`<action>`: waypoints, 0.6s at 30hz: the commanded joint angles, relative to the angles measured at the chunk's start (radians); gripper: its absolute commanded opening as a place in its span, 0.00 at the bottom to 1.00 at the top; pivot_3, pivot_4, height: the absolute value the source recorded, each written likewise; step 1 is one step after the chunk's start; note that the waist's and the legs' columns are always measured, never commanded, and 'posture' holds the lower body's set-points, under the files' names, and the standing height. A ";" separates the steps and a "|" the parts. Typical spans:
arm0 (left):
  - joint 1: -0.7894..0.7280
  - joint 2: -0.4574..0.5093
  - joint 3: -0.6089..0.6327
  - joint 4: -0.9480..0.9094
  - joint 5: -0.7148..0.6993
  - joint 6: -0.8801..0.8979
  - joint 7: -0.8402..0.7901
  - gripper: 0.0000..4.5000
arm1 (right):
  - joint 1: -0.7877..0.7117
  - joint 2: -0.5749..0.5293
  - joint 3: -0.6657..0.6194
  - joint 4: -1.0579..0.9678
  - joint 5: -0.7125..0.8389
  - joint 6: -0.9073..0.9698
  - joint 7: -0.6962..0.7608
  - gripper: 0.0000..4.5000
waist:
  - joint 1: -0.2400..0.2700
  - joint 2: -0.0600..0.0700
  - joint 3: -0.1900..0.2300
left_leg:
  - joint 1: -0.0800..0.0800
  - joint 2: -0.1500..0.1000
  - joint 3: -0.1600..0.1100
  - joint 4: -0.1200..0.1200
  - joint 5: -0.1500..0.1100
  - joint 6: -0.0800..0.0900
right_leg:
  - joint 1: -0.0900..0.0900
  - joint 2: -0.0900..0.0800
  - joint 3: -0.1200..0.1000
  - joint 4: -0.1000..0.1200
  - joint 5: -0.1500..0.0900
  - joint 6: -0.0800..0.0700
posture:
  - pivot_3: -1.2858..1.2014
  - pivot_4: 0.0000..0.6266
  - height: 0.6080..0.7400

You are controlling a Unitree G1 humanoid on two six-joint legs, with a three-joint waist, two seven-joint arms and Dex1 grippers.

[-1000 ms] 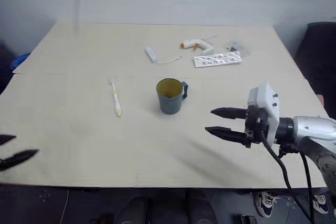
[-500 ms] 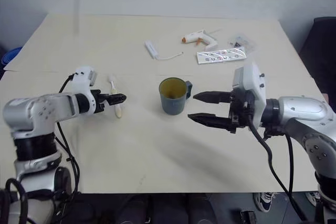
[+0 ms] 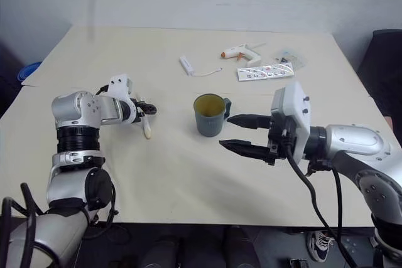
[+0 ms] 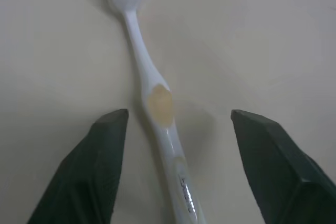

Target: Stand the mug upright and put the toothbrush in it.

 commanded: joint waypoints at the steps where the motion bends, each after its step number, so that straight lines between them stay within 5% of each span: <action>1: 0.004 -0.006 0.017 0.063 0.018 -0.017 0.026 0.46 | 0.006 -0.003 -0.043 -0.035 0.021 -0.009 -0.012 0.61 | 0.000 0.000 0.000 | 0.000 0.000 0.000 -0.001 0.000 0.000 | 0.000 0.000 0.000 0.000 0.000 0.000 | 0.52 0.24 1.00; 8: 0.014 -0.006 0.041 0.048 0.017 -0.003 0.044 0.05 | 0.014 -0.003 -0.037 -0.039 0.022 -0.014 -0.018 0.61 | 0.001 0.000 0.000 | 0.000 0.000 0.000 -0.002 0.001 -0.001 | -0.001 -0.001 0.000 0.000 0.000 0.000 | 0.52 0.24 1.00; 11: 0.033 0.007 0.026 0.024 0.028 -0.014 0.042 0.04 | 0.022 -0.009 -0.046 -0.027 0.051 0.008 -0.015 0.64 | 0.000 0.000 0.000 | 0.000 0.000 0.000 -0.003 0.001 -0.001 | -0.001 0.000 0.000 -0.001 0.000 0.000 | 0.52 0.24 1.00; 16: 0.053 0.018 0.039 -0.032 0.004 -0.084 0.007 0.04 | 0.042 -0.027 -0.066 -0.026 0.037 0.013 -0.032 0.97 | -0.001 0.000 0.000 | 0.000 0.000 0.000 -0.004 0.001 -0.001 | -0.001 0.000 0.001 -0.001 0.000 0.000 | 0.52 0.24 1.00; 18: 0.051 0.006 0.050 -0.089 -0.044 -0.192 -0.069 0.04 | 0.051 -0.034 -0.078 -0.019 0.017 0.010 -0.047 0.99 | -0.002 0.000 0.000 | 0.000 0.001 0.000 -0.004 0.001 -0.002 | -0.002 0.000 0.001 -0.001 0.000 0.000 | 0.52 0.24 1.00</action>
